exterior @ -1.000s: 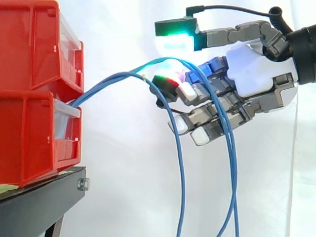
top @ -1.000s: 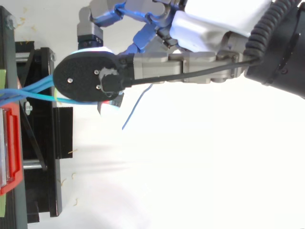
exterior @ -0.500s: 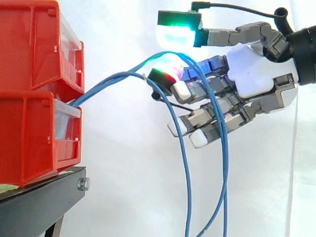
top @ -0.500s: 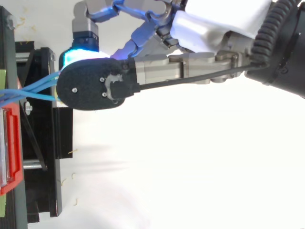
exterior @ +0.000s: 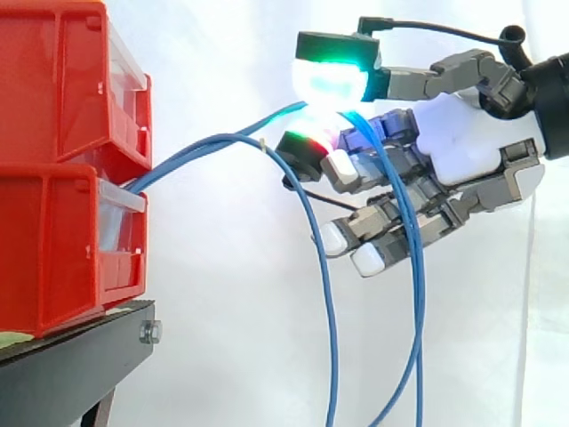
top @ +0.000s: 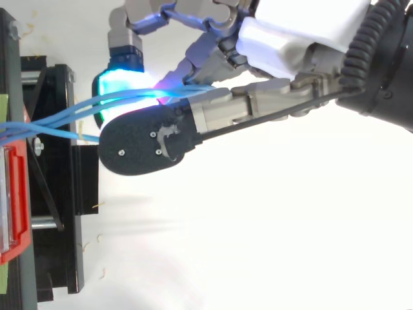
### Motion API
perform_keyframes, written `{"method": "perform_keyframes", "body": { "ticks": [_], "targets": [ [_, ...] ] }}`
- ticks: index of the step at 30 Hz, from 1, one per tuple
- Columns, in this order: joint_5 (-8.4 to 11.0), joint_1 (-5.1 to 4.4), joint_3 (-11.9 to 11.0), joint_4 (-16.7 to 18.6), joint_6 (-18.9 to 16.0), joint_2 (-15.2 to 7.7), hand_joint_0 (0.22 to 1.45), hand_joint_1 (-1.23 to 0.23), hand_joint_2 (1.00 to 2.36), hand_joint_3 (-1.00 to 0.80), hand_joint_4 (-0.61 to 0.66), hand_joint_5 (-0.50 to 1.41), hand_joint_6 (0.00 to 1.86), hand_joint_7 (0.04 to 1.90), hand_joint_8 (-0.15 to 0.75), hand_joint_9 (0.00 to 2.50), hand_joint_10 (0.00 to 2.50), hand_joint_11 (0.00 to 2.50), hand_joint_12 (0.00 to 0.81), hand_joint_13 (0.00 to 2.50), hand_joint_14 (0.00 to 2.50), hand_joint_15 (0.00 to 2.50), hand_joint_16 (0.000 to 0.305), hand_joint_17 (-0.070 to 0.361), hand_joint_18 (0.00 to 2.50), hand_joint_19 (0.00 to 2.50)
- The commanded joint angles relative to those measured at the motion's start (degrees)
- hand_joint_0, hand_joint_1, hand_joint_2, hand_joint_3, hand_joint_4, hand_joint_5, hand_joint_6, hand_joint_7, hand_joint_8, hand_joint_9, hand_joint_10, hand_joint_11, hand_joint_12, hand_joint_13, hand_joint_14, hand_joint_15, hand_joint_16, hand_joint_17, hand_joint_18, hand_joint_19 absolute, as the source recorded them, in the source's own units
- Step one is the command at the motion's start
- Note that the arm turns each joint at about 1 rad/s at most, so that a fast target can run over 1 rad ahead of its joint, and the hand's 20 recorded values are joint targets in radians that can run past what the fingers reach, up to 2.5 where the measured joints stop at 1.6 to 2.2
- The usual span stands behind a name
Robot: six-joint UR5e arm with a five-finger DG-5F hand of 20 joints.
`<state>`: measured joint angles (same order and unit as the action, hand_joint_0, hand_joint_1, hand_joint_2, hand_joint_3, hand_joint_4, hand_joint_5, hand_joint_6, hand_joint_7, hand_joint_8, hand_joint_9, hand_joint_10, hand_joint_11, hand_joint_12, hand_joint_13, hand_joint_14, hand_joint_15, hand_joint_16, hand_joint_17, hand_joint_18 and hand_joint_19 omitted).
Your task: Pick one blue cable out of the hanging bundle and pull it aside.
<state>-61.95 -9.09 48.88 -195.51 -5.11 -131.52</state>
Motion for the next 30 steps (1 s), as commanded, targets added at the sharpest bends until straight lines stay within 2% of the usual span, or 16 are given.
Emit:
{"method": "perform_keyframes", "body": {
  "ticks": [1, 3, 6, 7, 8, 9, 11, 13, 15, 16, 23, 26, 27, 30],
  "targets": [
    [-0.19, 0.04, 0.0, -0.6, -0.7, 0.0, 0.78, -1.02, 1.02, -0.24, -0.16, -0.10, 0.88, 1.58, 0.161, 1.09, 0.02, 0.60, 0.348, 0.75, 0.02, 0.53, 0.044, 0.099, 0.59, 0.52],
    [-0.19, -0.05, 0.0, -0.7, -0.7, 0.0, 0.78, -1.02, 1.03, -0.20, -0.08, -0.11, 0.90, 1.59, 0.150, 1.01, 0.02, 0.58, 0.357, 0.66, 0.02, 0.50, 0.045, 0.101, 0.55, 0.51],
    [-0.36, -0.05, 0.0, -0.7, -0.7, 0.0, 0.79, -1.01, 1.02, -0.24, -0.06, -0.13, 0.89, 1.58, 0.139, 0.94, 0.02, 0.58, 0.364, 0.61, 0.02, 0.47, 0.046, 0.102, 0.53, 0.50],
    [-0.54, -0.05, 0.0, -0.8, -0.7, 0.0, 0.78, -1.00, 1.01, -0.42, -0.07, -0.14, 0.89, 1.52, 0.148, 0.91, 0.02, 0.58, 0.368, 0.57, 0.02, 0.44, 0.046, 0.102, 0.52, 0.48],
    [-0.80, 0.04, 0.0, -0.9, -0.7, 0.0, 0.75, -1.00, 1.00, -0.50, -0.06, -0.14, 0.89, 1.48, 0.160, 0.90, 0.02, 0.58, 0.369, 0.55, 0.02, 0.43, 0.046, 0.104, 0.52, 0.47],
    [-0.80, 0.04, 0.0, -0.9, -0.7, 0.0, 0.70, -0.97, 1.00, -0.50, -0.05, -0.14, 0.88, 1.41, 0.169, 0.88, 0.02, 0.58, 0.372, 0.53, 0.02, 0.43, 0.047, 0.105, 0.49, 0.49],
    [-0.98, -0.05, 0.0, -0.9, -0.7, 0.0, 0.61, -0.95, 1.00, -0.50, -0.01, -0.15, 0.85, 1.43, 0.193, 0.87, 0.02, 0.59, 0.381, 0.50, 0.02, 0.42, 0.048, 0.109, 0.46, 0.52],
    [-0.98, -0.05, 0.0, -0.9, -0.7, 0.0, 0.48, -0.84, 1.00, -0.50, 0.01, -0.15, 0.84, 1.37, 0.235, 0.87, 0.02, 0.56, 0.417, 0.49, 0.02, 0.41, 0.057, 0.128, 0.44, 0.52],
    [-0.98, -0.05, 0.0, -0.9, -0.7, 0.0, 0.45, -0.79, 1.00, -0.50, 0.02, -0.15, 0.83, 1.31, 0.251, 0.88, 0.02, 0.56, 0.433, 0.49, 0.02, 0.42, 0.060, 0.135, 0.46, 0.53],
    [-1.07, -0.05, 0.0, -0.9, -0.7, 0.0, 0.43, -0.70, 1.00, -0.50, 0.01, -0.14, 0.82, 1.30, 0.260, 0.90, 0.02, 0.54, 0.443, 0.50, 0.02, 0.42, 0.062, 0.140, 0.47, 0.53],
    [-1.07, -0.05, 0.0, -0.9, -0.7, 0.0, 0.49, -0.54, 1.00, -0.50, 0.00, -0.13, 0.79, 1.35, 0.255, 0.92, 0.02, 0.54, 0.427, 0.53, 0.02, 0.42, 0.059, 0.133, 0.47, 0.55],
    [-1.07, 0.04, 0.0, -0.9, -0.7, 0.0, 0.55, -0.57, 1.00, -0.50, 0.01, -0.12, 0.78, 1.35, 0.242, 0.94, 0.02, 0.56, 0.410, 0.56, 0.02, 0.43, 0.055, 0.124, 0.47, 0.56],
    [-1.07, -0.05, 0.0, -0.9, -0.7, 0.0, 0.58, -0.61, 1.01, -0.42, 0.01, -0.12, 0.78, 1.36, 0.237, 0.94, 0.02, 0.55, 0.403, 0.57, 0.02, 0.43, 0.054, 0.121, 0.47, 0.57],
    [-1.07, -0.05, 0.0, -0.9, -0.7, 0.1, 0.58, -0.67, 1.02, -0.22, 0.02, -0.13, 0.79, 1.37, 0.240, 0.94, 0.02, 0.56, 0.403, 0.57, 0.02, 0.43, 0.054, 0.121, 0.48, 0.56]
  ]
}}
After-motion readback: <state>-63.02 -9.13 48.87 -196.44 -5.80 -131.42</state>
